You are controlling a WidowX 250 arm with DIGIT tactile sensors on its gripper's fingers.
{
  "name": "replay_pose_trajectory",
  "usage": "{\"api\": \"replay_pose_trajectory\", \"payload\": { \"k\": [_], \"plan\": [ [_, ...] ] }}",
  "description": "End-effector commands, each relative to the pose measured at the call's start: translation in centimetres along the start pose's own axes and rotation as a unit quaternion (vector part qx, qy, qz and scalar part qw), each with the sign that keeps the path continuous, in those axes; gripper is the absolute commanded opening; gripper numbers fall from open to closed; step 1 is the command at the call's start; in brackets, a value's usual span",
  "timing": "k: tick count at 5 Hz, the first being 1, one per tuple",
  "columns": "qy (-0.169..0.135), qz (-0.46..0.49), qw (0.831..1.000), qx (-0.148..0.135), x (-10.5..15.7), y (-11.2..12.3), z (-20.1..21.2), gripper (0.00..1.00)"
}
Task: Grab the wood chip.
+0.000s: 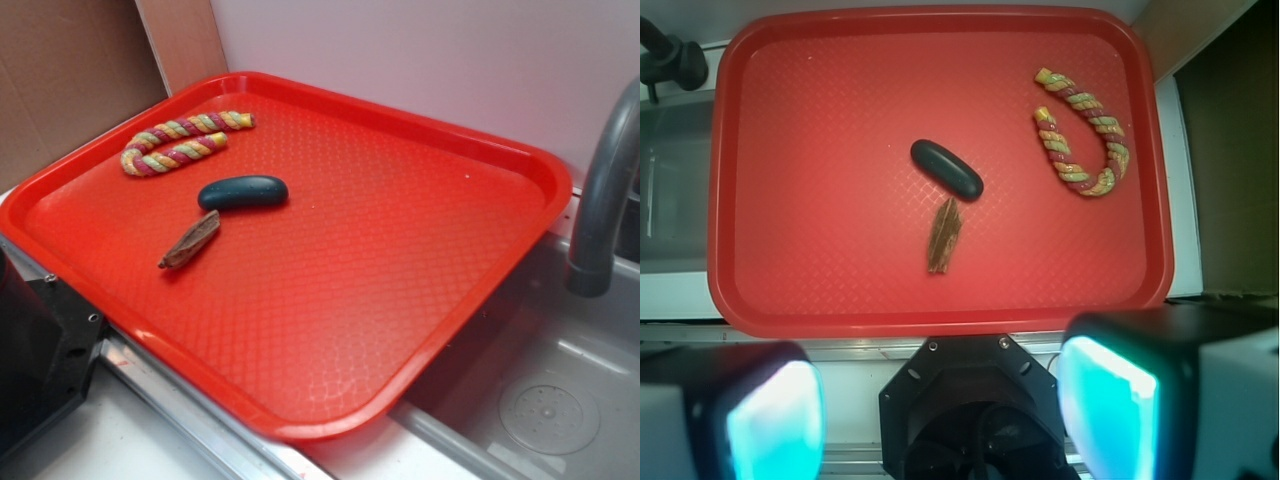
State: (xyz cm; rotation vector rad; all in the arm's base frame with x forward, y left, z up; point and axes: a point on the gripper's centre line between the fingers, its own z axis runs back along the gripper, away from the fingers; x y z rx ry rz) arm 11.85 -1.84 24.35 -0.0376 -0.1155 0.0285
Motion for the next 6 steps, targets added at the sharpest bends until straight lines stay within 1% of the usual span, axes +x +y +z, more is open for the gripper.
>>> {"api": "replay_pose_trajectory", "payload": {
  "k": [1,2,3,4,5,6],
  "plan": [
    [0.0,0.0,1.0,0.0,0.0,0.0,0.0,1.0],
    [-0.007,0.037,0.999,0.003,0.2,0.2,-0.2,1.0],
    [-0.022,0.123,0.992,-0.01,0.2,0.4,-0.9,1.0],
    [-0.04,0.217,0.975,-0.025,0.3,0.6,-2.5,1.0],
    [-0.038,0.276,0.96,-0.027,0.3,1.1,-5.6,1.0],
    [-0.032,0.28,0.96,0.001,0.8,1.3,-9.1,1.0]
  ]
}}
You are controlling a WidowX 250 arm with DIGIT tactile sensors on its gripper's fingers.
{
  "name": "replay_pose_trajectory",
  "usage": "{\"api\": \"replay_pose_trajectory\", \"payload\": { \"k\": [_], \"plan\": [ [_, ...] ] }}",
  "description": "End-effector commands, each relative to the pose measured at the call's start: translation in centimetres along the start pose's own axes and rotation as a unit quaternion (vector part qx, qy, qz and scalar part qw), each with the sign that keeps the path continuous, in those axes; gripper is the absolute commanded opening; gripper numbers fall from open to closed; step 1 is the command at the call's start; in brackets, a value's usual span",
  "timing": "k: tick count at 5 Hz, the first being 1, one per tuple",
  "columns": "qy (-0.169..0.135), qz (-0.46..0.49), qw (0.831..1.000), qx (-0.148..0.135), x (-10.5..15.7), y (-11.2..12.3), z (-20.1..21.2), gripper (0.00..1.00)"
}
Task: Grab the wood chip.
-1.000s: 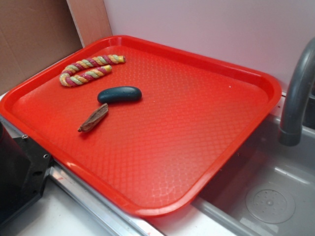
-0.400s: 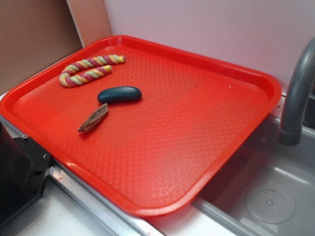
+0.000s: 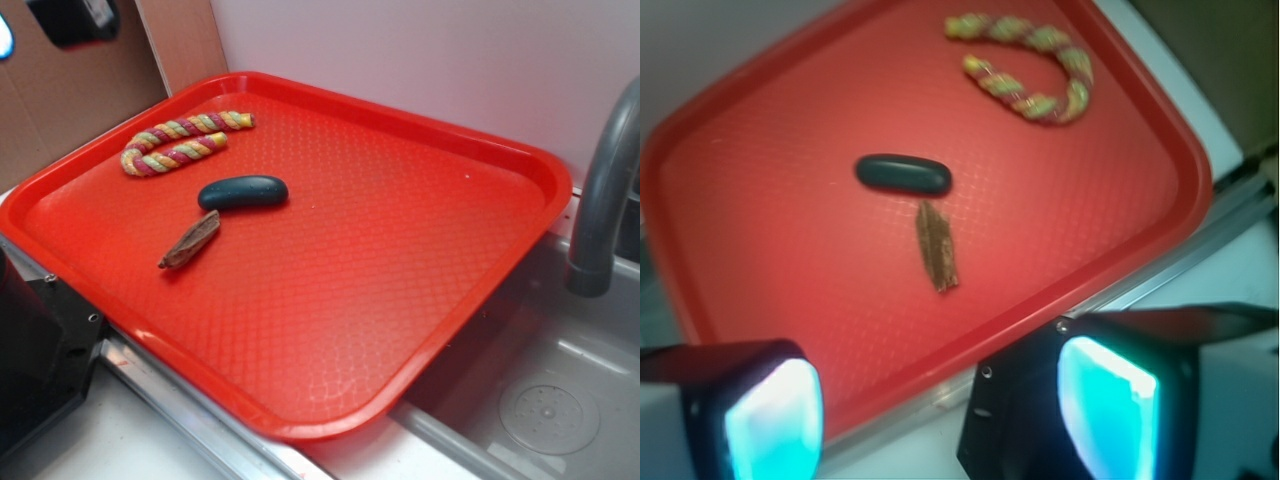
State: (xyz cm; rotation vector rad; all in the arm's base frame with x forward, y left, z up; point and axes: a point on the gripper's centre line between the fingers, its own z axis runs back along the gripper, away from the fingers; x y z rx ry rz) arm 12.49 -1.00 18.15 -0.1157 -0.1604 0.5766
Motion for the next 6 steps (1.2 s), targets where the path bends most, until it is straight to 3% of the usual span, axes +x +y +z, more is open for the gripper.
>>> {"api": "replay_pose_trajectory", "payload": {
  "k": [1,2,3,5,6],
  "plan": [
    [0.0,0.011,0.999,0.047,1.1,0.3,-6.4,1.0],
    [0.008,-0.002,0.996,0.084,0.8,0.3,-9.9,1.0],
    [0.002,0.001,0.995,0.1,0.5,0.8,-12.5,1.0],
    [0.025,-0.023,0.996,0.085,0.6,0.6,-16.1,1.0],
    [0.033,-0.033,0.996,0.076,0.7,0.3,-16.8,0.47]
  ]
}}
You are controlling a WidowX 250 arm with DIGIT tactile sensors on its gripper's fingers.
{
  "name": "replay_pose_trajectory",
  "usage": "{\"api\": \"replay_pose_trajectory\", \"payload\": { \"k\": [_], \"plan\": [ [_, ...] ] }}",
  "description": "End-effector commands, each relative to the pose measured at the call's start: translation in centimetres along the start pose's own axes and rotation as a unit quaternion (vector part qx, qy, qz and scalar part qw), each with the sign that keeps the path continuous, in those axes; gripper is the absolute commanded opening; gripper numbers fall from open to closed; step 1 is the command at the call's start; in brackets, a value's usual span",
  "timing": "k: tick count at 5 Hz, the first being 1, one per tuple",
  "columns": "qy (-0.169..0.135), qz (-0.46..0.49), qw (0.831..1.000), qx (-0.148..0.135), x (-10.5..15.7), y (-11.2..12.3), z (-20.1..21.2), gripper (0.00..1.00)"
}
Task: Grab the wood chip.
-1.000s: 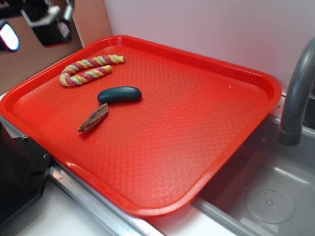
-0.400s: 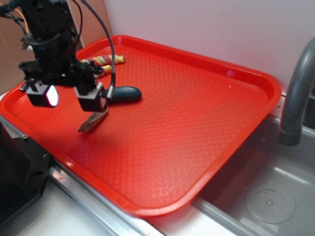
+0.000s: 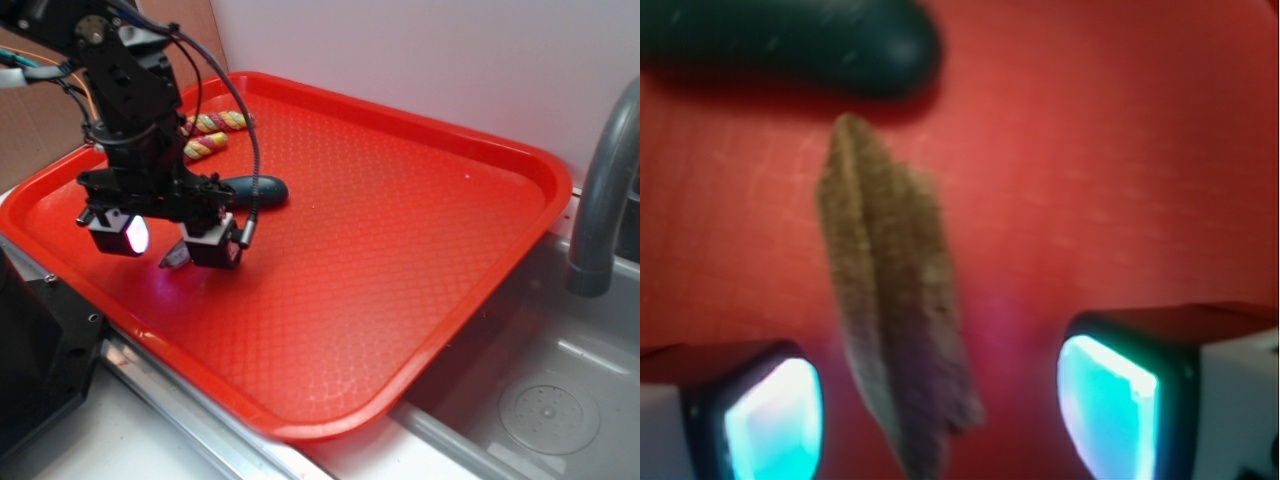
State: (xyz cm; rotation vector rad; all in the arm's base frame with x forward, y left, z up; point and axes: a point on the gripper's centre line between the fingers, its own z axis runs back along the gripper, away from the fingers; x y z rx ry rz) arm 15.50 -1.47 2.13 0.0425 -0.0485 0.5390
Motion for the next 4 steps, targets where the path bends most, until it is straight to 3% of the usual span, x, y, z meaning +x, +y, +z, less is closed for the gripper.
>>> {"api": "replay_pose_trajectory", "payload": {
  "k": [1,3,4],
  "plan": [
    [0.0,-0.009,1.0,-0.015,0.9,-0.5,-0.6,0.0],
    [-0.004,0.0,1.0,-0.011,1.7,-0.8,-0.5,0.0],
    [-0.005,-0.01,1.0,-0.024,2.2,-0.7,1.8,0.0]
  ]
}}
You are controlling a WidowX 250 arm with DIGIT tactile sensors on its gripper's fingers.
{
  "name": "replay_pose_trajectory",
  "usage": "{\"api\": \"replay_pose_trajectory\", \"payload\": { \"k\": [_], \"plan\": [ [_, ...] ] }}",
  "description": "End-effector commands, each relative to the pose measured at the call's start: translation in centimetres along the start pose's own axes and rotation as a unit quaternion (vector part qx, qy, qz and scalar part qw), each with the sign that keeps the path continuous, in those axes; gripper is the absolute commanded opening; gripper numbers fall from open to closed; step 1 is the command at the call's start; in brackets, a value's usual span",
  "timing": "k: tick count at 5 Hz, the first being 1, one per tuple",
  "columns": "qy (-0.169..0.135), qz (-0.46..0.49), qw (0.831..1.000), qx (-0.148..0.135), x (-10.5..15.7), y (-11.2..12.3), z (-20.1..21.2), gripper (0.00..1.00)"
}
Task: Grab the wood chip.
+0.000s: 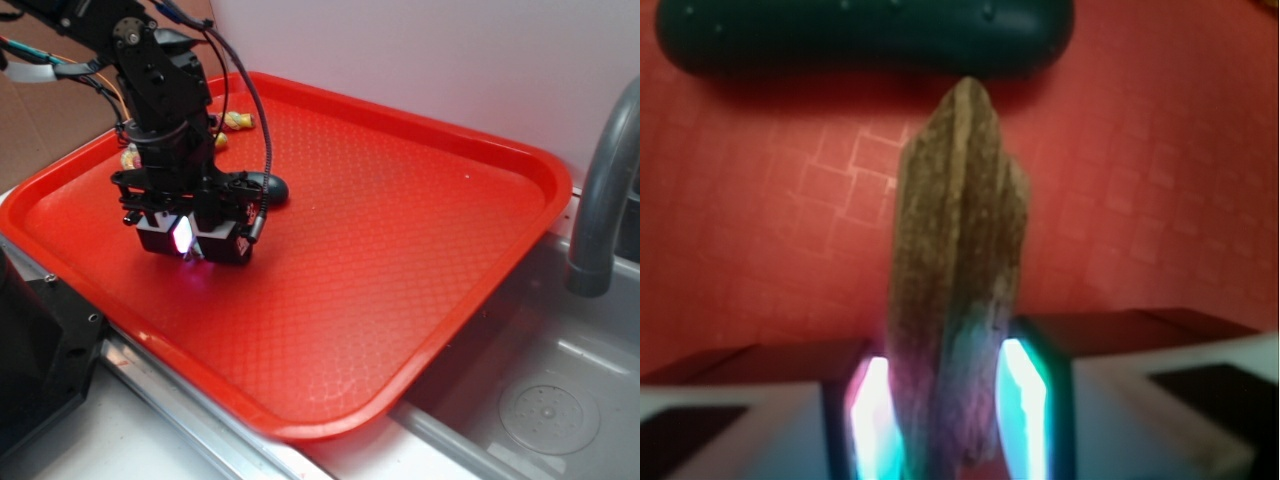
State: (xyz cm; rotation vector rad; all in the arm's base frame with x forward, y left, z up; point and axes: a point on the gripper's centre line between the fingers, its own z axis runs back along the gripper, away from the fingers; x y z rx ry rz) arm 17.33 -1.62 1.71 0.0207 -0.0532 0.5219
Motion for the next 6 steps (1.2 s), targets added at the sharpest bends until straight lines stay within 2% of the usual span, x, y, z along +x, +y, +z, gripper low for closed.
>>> {"api": "replay_pose_trajectory", "payload": {
  "k": [1,2,3,4,5,6],
  "plan": [
    [0.006,-0.04,0.999,-0.02,1.1,0.8,6.5,0.0],
    [0.004,-0.101,0.994,-0.04,1.5,1.3,10.6,0.0],
    [0.002,-0.184,0.982,-0.034,1.7,1.6,13.7,0.0],
    [0.005,-0.223,0.973,-0.063,1.8,2.3,17.2,0.0],
    [-0.001,-0.227,0.97,-0.089,1.6,2.7,19.0,0.0],
    [-0.001,-0.223,0.972,-0.071,1.5,2.3,18.6,0.0]
  ]
}}
